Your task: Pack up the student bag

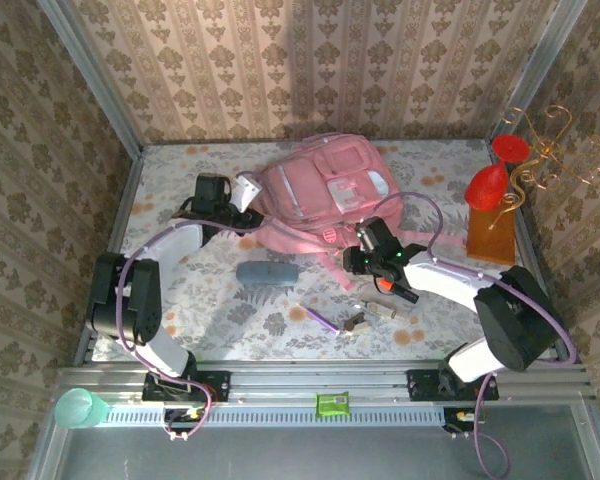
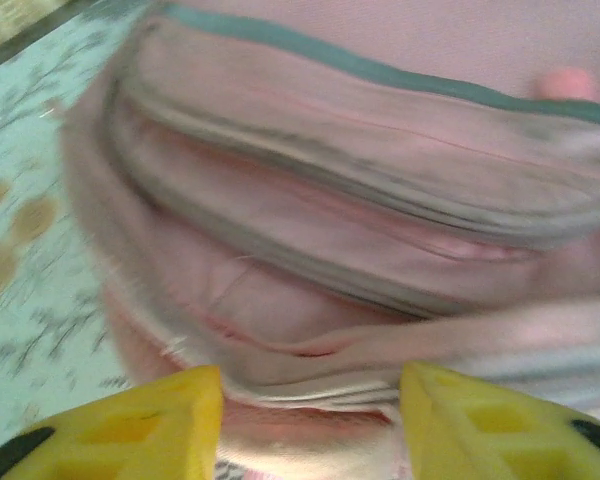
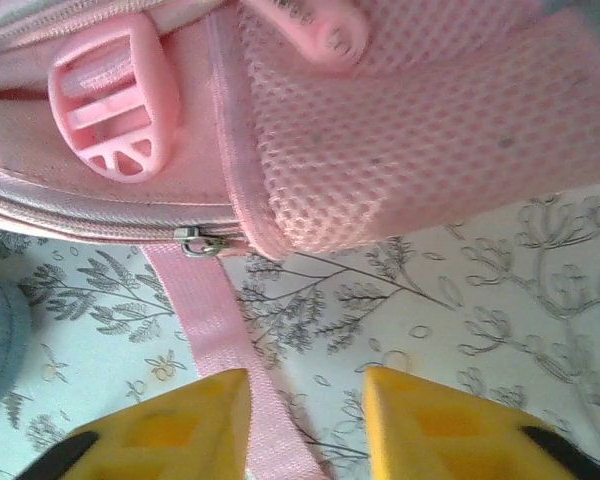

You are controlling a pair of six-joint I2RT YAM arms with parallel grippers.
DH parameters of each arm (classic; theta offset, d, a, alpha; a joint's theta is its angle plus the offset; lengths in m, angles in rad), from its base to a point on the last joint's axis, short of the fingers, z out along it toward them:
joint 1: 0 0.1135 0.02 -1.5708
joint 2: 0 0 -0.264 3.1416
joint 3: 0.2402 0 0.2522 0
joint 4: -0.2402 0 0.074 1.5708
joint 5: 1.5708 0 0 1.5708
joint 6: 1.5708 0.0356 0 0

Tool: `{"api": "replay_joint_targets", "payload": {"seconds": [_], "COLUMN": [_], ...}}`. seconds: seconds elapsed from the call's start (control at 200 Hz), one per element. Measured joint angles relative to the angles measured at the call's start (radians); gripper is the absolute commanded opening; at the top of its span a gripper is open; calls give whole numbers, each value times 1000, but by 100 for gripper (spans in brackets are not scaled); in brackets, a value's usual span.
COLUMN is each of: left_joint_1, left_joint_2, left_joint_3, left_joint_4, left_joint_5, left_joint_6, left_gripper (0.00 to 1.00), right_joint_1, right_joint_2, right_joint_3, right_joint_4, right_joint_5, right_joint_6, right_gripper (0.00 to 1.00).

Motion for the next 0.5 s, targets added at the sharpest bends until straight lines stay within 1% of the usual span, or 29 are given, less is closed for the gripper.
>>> {"api": "replay_joint_targets", "payload": {"seconds": [0.02,0.055,0.1,0.17,0.245,0.32,0.425,0.5], "left_joint_1": [0,0,0,-5,-31,-89,-221,-309], "left_joint_2": [-8,-29,-66,-124,-172,-198,-197,-179], "left_joint_3": [-6,-22,-48,-77,-94,-97,-95,-86], "left_joint_4": [6,19,33,53,85,116,134,133], "left_joint_5": [-15,-43,-73,-96,-107,-109,-120,-130], "left_joint_6": [-17,-56,-115,-200,-288,-367,-452,-501], "left_gripper": [57,59,63,64,65,64,64,64], "right_joint_1": [-6,-21,-48,-100,-142,-158,-171,-204], "right_joint_2": [-18,-53,-103,-168,-182,-151,-71,-4], "right_joint_3": [0,-2,-2,-2,13,45,121,176], "right_joint_4": [-13,-32,-46,-49,-50,-56,-62,-60], "right_joint_5": [8,22,28,29,26,26,21,2], "right_joint_6": [-5,-13,-33,-42,-47,-55,-61,-50], "right_gripper": [46,55,62,66,69,72,74,76]}}
